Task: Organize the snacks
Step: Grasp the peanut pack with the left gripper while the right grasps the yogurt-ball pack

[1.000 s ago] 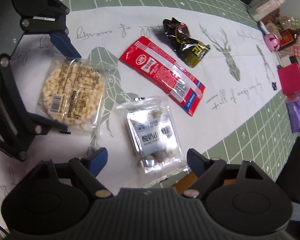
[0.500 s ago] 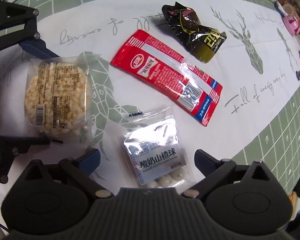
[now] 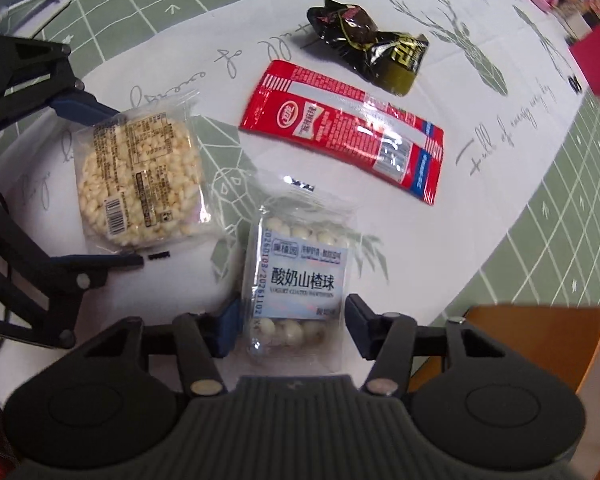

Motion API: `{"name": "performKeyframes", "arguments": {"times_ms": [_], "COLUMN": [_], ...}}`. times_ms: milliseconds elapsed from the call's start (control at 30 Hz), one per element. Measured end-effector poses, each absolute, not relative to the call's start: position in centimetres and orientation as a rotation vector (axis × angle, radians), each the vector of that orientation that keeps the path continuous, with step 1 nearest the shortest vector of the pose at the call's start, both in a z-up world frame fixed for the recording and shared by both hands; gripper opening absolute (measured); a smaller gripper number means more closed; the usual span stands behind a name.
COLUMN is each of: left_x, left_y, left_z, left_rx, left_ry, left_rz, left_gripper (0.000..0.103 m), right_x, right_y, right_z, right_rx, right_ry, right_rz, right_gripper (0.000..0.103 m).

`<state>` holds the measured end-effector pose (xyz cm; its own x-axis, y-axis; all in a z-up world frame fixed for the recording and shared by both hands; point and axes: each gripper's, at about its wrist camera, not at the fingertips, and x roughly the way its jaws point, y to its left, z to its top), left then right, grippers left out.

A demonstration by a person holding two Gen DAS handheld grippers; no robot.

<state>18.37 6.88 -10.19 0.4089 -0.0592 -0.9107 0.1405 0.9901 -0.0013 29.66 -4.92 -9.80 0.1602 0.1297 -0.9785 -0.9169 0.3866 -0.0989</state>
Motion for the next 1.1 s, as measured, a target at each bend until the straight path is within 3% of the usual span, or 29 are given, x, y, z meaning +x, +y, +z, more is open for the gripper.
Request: {"name": "performKeyframes", "arguments": {"times_ms": [700,733,767,800,1100], "left_x": [15.7,15.6,15.5,15.4,14.7], "left_y": [6.3,6.2,6.2,6.1,5.4], "left_z": [-8.6,-8.2,-7.9,-7.6,-5.4], "left_rx": [0.022,0.023,0.023,0.022,0.037], "left_ry": [1.118,1.115,1.112,1.110,1.092], "left_rz": [-0.095,-0.094,-0.093,-0.097,-0.105], "left_gripper": [0.093,0.093,0.093,0.093,0.093], "right_x": [23.2,23.1,23.0,22.9,22.7], "right_y": [-9.1,-9.2,-9.2,-9.3,-10.5], "right_z": [-7.7,-7.3,-7.1,-6.7,-4.5], "right_rx": [-0.755,-0.756,-0.757,-0.762,-0.762], "right_ry": [1.108,1.103,1.104,1.096,1.059], "right_rz": [0.864,0.868,0.870,0.859,0.839], "right_gripper": [0.048,0.044,0.023,0.020,0.013]}}
